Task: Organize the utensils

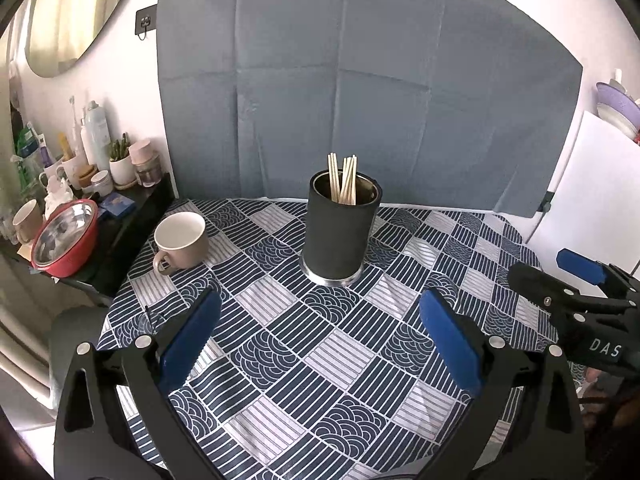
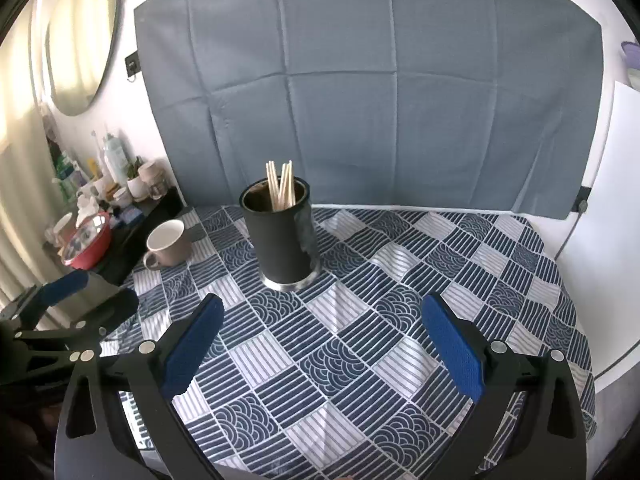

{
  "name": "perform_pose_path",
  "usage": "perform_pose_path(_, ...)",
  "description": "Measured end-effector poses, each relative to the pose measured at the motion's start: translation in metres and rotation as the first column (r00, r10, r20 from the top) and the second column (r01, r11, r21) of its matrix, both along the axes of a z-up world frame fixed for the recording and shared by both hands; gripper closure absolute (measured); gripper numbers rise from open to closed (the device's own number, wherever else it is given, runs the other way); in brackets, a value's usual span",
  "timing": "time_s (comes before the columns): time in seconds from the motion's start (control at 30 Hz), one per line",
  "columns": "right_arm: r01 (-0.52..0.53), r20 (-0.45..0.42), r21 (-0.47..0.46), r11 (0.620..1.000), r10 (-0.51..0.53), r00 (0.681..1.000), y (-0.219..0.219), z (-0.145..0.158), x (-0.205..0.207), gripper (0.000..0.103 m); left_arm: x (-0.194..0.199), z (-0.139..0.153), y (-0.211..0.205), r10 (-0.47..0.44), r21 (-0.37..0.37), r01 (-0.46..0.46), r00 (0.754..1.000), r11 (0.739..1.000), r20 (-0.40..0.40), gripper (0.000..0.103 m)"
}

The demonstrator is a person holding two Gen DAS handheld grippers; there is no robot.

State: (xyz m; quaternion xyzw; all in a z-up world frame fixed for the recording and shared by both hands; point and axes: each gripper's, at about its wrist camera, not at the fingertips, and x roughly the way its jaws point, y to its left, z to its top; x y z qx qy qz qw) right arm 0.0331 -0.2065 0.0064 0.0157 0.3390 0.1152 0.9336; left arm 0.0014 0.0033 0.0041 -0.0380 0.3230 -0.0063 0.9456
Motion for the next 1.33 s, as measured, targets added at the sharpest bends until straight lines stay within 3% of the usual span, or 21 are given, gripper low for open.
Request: perform_pose_path(1.33, -0.005, -0.013, 0.008, 1.000, 0.005, 1.000, 0.0014, -0.0023, 0.0048, 0.008, 0.0016, 0.0008, -0.0002, 0.014, -0.002, -0.014, 1.000, 1.000, -0.008, 0.006)
